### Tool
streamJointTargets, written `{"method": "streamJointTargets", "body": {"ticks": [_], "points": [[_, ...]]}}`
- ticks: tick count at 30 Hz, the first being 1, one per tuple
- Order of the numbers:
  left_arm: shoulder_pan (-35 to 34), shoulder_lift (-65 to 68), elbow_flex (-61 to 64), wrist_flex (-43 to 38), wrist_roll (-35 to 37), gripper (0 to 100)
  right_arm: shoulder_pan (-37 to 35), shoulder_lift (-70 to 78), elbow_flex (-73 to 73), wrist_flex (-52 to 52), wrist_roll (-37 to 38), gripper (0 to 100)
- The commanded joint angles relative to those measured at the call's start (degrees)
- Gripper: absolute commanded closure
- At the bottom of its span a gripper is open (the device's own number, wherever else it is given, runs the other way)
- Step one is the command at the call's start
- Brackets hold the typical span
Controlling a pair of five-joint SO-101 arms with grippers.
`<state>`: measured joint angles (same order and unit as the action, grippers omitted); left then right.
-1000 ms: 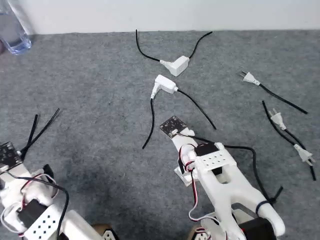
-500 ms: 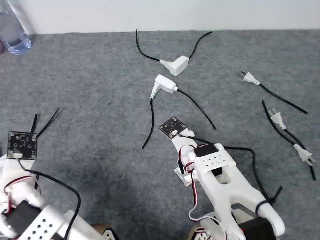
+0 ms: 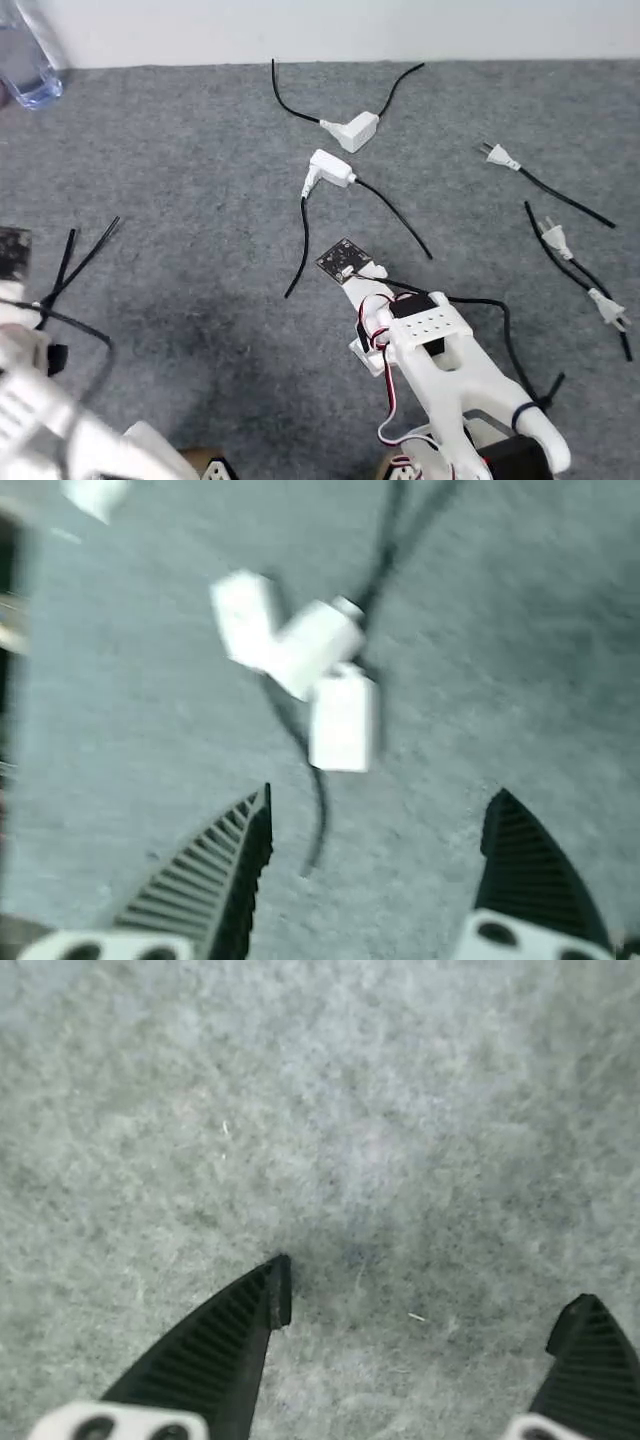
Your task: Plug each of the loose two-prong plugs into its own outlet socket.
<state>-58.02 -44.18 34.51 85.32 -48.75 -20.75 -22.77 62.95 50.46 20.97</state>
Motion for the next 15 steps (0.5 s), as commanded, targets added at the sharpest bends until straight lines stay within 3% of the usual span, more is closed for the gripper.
{"method": "streamJointTargets", "body": {"ticks": [1,15], "points": [[-1.85,14.33,-6.73,-1.58,2.64,68,-0.4,-1.36,-0.18,-1.19,0.79,60.8],[-7.3,44.66,-11.91,-15.74,0.97,71,-0.4,-1.36,-0.18,-1.19,0.79,60.8]]}}
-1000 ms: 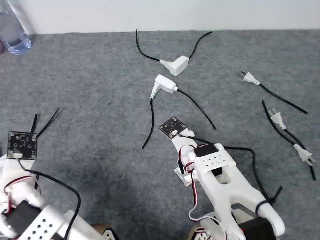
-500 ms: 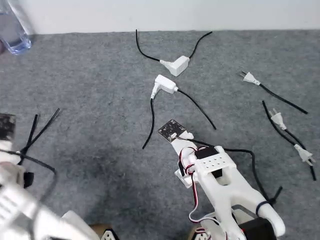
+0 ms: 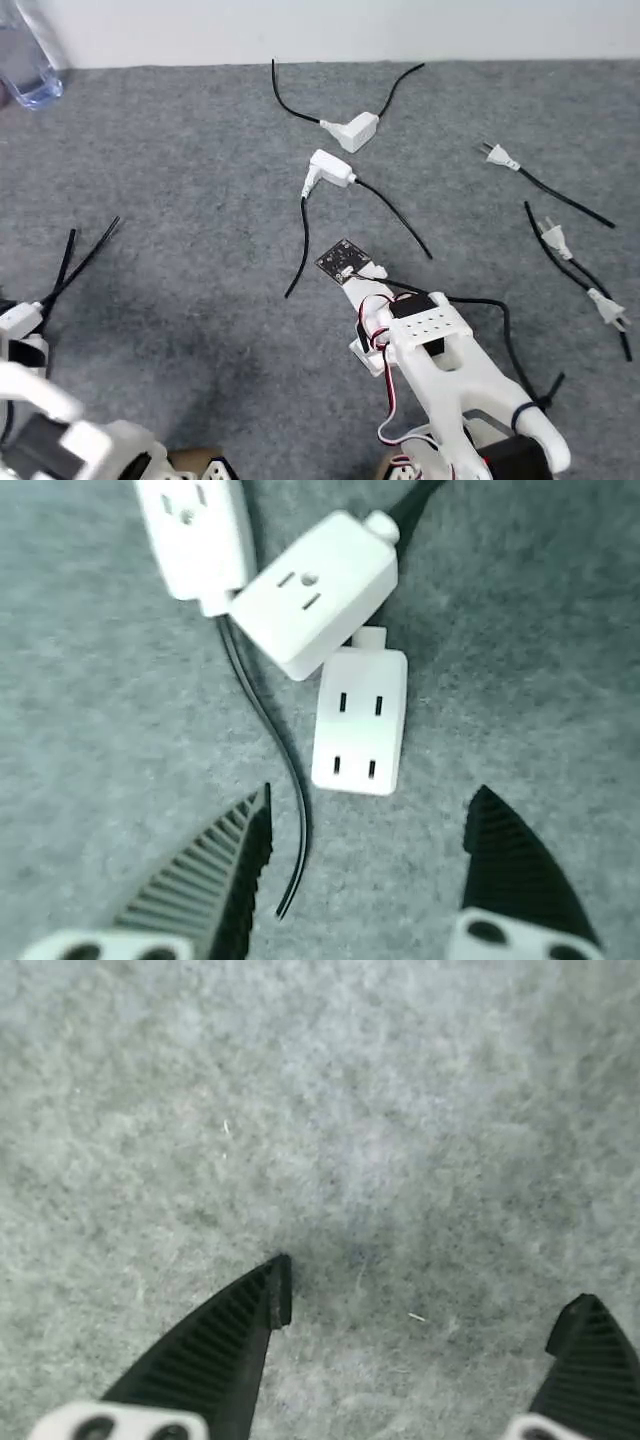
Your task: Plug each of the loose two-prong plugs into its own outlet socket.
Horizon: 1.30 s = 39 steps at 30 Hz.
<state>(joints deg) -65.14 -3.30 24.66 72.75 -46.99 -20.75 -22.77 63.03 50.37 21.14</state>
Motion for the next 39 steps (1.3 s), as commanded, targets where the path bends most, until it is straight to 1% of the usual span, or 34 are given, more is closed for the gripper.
{"method": "streamJointTargets", "body": {"ticks": [1,5,16,24,27,30,31,33,35,39], "points": [[-0.09,5.36,-2.24,-4.48,-0.79,71,-0.4,-1.36,-0.26,-1.1,0.62,60.8],[0.0,9.76,-2.42,-8.53,-0.79,71,-0.4,-1.36,-0.26,-1.1,0.7,60.8],[4.13,13.19,-2.07,-8.79,-0.7,72,-0.4,-1.36,-0.26,-1.19,0.7,60.8],[4.13,13.27,-2.33,-8.88,-1.49,89,-0.4,-1.36,-0.26,-1.19,0.7,60.8],[4.13,13.36,-1.89,-8.88,-6.15,92,-0.4,-1.36,-0.26,-1.19,0.7,60.8],[4.22,12.92,-0.92,-8.35,-9.05,98,-0.4,-1.36,-0.26,-1.19,0.7,60.8],[4.31,12.75,-0.92,-7.12,-9.85,99,-0.4,-1.36,-0.26,-1.27,0.7,60.8],[5.19,12.22,-2.33,-2.29,-11.6,99,-0.4,-1.36,-0.26,-2.15,0.7,60.8],[6.24,10.29,-4.35,4.48,-14.59,99,-0.4,-1.36,-0.26,-2.33,0.53,60.8],[10.11,3.08,-8.13,19.96,-23.21,99,-0.31,-1.36,-0.18,-2.59,0.44,60.8]]}}
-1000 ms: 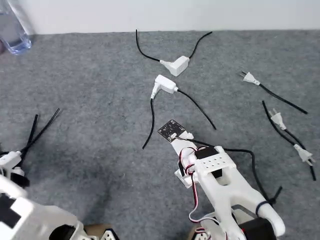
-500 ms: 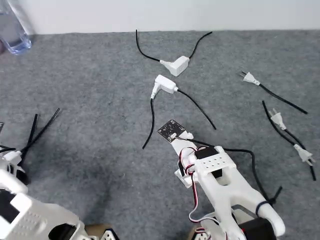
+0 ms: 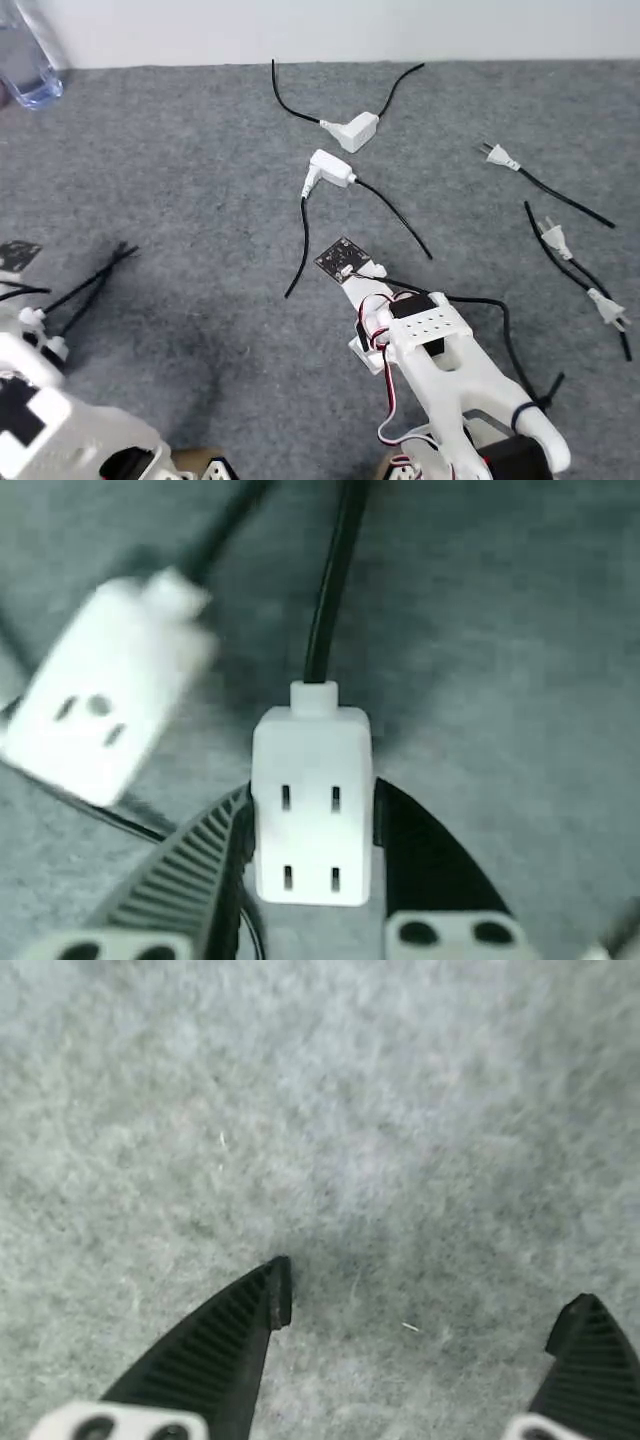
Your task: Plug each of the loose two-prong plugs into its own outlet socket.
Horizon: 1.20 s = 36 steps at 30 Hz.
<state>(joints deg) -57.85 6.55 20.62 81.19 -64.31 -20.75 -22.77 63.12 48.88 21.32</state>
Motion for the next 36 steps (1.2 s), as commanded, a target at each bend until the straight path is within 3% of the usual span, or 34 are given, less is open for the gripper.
{"method": "streamJointTargets", "body": {"ticks": [1,3,10,17,24,30,36], "points": [[3.69,-9.23,-5.41,15.3,-8.35,99,-0.31,-1.36,-0.26,-1.1,0.26,60.8],[5.01,-14.42,-8.31,19.6,-11.6,99,-0.22,-1.36,-0.26,-1.1,0.26,60.8],[9.41,-32.53,-9.36,19.43,-20.84,99,0.13,-1.8,-0.18,-1.19,0.53,60.8],[24.88,-44.04,0.13,19.25,-20.13,99,4.88,-1.89,-1.49,-1.27,0.62,60.8],[45.71,-46.77,9.27,15.3,-10.55,99,14.81,-1.89,-3.52,-4.35,-1.76,60.8],[61.27,-46.68,19.47,-2.11,1.23,99,24.84,-1.98,-4.48,-8.84,-6.24,60.8],[72.79,-46.68,28.26,-14.95,11.52,99,27.56,-1.98,-5.19,-10.86,-8.7,60.8]]}}
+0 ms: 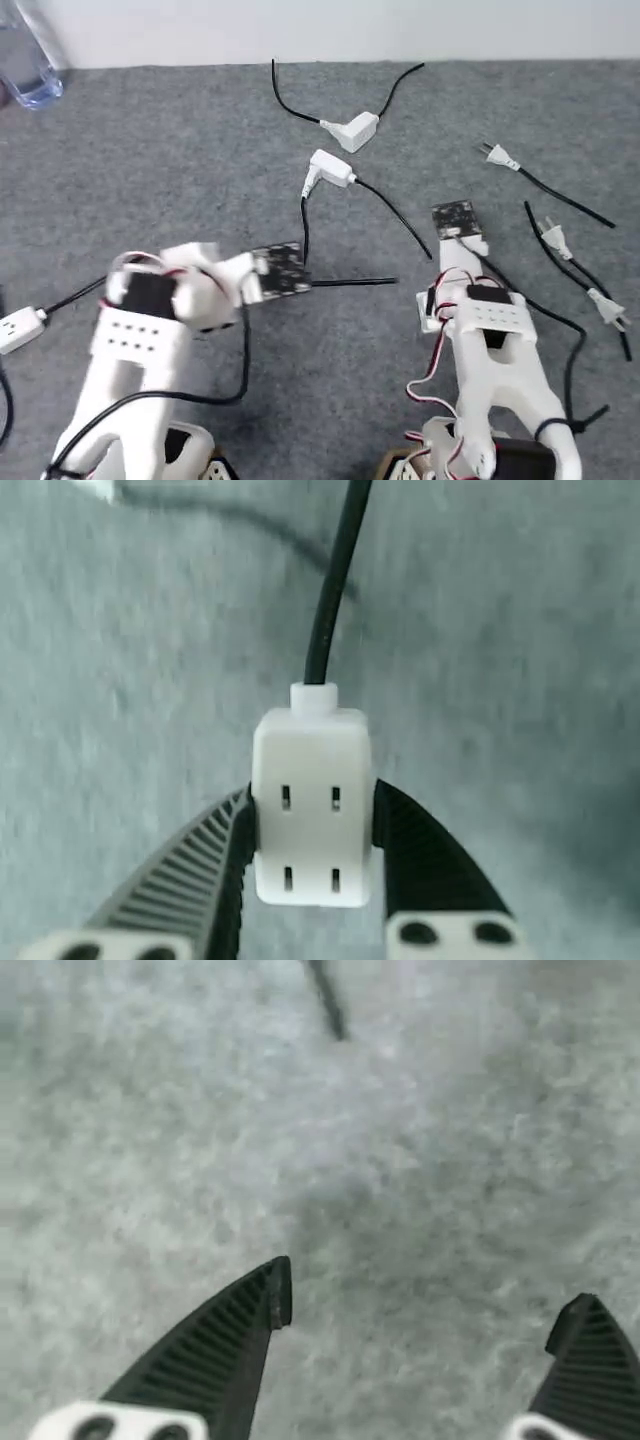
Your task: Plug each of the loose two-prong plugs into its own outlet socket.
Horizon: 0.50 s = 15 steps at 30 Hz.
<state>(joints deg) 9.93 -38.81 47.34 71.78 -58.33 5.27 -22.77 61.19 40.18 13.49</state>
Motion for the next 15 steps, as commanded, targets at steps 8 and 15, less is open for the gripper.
{"method": "streamJointTargets", "body": {"ticks": [8,15], "points": [[11.78,-1.14,7.52,-13.54,14.51,99,2.59,-1.8,-3.25,-3.38,-0.97,60.8],[13.1,13.63,8.48,-20.22,14.77,99,2.51,-1.54,-3.25,-3.38,-0.79,60.8]]}}
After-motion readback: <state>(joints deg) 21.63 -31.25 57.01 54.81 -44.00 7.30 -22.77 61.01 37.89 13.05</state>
